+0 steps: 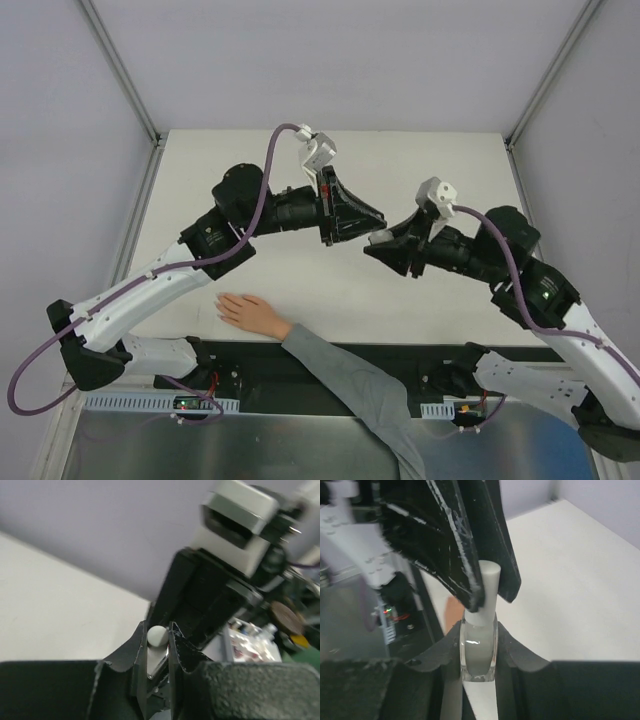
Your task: Paint the nails
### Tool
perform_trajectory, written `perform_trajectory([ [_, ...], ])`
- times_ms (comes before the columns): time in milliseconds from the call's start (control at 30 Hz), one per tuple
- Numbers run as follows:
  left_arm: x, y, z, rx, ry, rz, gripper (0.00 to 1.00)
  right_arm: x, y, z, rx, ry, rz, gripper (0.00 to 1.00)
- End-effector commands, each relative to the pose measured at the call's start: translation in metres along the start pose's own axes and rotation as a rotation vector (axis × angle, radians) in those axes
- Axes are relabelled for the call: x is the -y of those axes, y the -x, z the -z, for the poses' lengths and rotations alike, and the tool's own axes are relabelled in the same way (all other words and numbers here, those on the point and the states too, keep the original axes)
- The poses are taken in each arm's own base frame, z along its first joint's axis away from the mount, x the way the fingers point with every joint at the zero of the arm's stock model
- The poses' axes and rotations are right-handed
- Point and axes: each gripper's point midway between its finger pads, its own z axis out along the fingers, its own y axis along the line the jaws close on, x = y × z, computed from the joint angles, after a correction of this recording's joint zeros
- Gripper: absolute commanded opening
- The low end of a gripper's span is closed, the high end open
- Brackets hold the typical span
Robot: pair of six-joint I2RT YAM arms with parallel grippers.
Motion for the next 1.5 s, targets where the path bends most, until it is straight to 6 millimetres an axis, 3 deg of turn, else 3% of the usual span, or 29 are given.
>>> perform_trajectory([
  [0,0.071,-0.014,0.035,-0.061,-0.556,-0.07,0.0,-0.125,0.048,0.069,0.234,0.772,0.106,0.0],
  [67,0.071,-0.017,0.042,-0.067,-0.562,-0.092,0.0,-0.141,0.046,0.08,0.178,0.904,0.023,0.0],
  [200,0.053,-0.023,0.042,-0.109,-0.43,-0.091,0.01,-0.133,0.048,0.076,0.229,0.833,0.033,0.0],
  [233,0.051,-0.019,0.042,-0.101,-0.401,-0.102,0.13,-0.127,0.048,0.071,0.226,0.796,0.027,0.0],
  [333,0.041,-0.013,0.043,-0.096,-0.308,-0.098,0.66,-0.112,0.041,0.054,0.186,0.694,0.037,0.0],
  [367,0.04,-0.011,0.045,-0.091,-0.295,-0.11,0.69,-0.107,0.04,0.049,0.175,0.661,0.041,0.0],
  [400,0.033,-0.005,0.044,-0.067,-0.237,-0.113,0.83,-0.101,0.032,0.046,0.138,0.623,0.026,0.0],
  [433,0.033,0.001,0.049,-0.044,-0.208,-0.121,0.88,-0.089,0.035,0.039,0.149,0.547,0.054,0.0],
  [500,0.027,0.013,0.052,0.006,-0.144,-0.111,0.9,-0.073,0.034,0.031,0.143,0.441,0.052,0.0],
  [533,0.021,0.022,0.053,0.047,-0.086,-0.085,0.91,-0.051,0.037,0.021,0.148,0.312,0.043,0.0],
  [700,0.004,0.042,0.05,0.129,0.038,-0.028,0.86,0.002,0.038,0.005,0.133,0.014,0.017,0.0],
  [800,-0.011,0.045,0.045,0.154,0.108,-0.002,0.82,0.015,0.039,0.0,0.131,-0.059,0.012,0.0],
  [967,-0.015,0.038,0.02,0.107,0.08,0.001,0.8,0.027,0.036,-0.003,0.114,-0.129,0.008,0.0],
  [1233,-0.016,0.03,-0.001,0.075,0.064,0.024,0.58,0.031,0.036,0.002,0.119,-0.163,0.005,0.0],
  [1333,-0.011,0.027,-0.006,0.058,0.033,0.035,0.47,0.029,0.036,0.002,0.117,-0.155,0.007,0.0],
  [1433,-0.003,0.026,-0.009,0.048,-0.017,0.033,0.18,0.027,0.036,0.002,0.117,-0.149,0.008,0.0],
  [1467,0.007,0.026,-0.008,0.038,-0.071,0.024,0.03,0.026,0.037,0.005,0.124,-0.147,0.007,0.0],
])
